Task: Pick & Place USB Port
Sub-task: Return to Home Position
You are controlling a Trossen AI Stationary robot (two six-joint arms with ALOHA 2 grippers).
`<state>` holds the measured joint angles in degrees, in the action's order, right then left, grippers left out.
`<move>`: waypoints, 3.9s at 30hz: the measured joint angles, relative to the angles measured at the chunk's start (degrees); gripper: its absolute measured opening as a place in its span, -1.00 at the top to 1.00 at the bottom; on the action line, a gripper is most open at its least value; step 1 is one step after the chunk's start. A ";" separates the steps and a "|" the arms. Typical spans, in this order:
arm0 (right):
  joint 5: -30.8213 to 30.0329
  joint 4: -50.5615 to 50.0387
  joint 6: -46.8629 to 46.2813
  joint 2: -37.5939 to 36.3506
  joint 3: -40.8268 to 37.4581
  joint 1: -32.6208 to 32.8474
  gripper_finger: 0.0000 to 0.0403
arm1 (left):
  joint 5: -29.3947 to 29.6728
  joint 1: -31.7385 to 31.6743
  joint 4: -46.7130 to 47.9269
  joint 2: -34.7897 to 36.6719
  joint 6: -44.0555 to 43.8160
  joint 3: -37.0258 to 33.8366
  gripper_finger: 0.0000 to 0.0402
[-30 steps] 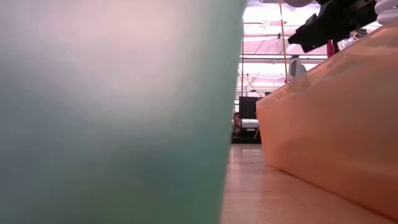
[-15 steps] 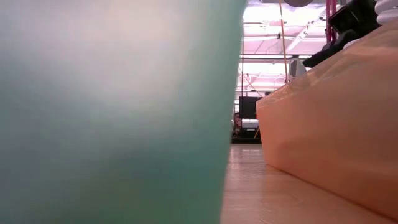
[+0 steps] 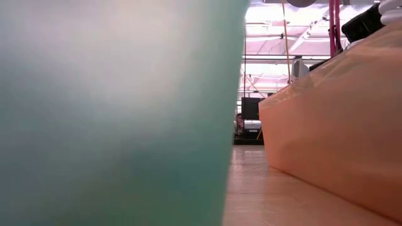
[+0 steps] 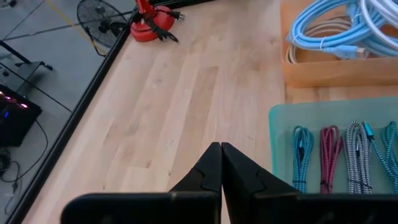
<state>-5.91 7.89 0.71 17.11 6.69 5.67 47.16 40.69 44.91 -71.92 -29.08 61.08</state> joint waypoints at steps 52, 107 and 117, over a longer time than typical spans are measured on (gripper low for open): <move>0.16 -5.93 -1.77 0.30 -5.85 0.04 1.00 | 0.92 -0.11 0.06 0.72 0.07 -0.02 0.99; 1.53 -5.62 0.02 -16.62 -5.89 0.06 1.00 | 2.32 0.33 2.95 0.80 -1.35 0.02 0.99; 1.53 -5.60 -0.03 -16.62 -5.89 0.06 1.00 | 5.70 2.18 6.06 17.66 -9.75 -9.15 0.99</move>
<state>-4.38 2.28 0.69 0.49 0.80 5.74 52.86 42.86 50.96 -54.26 -38.83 51.93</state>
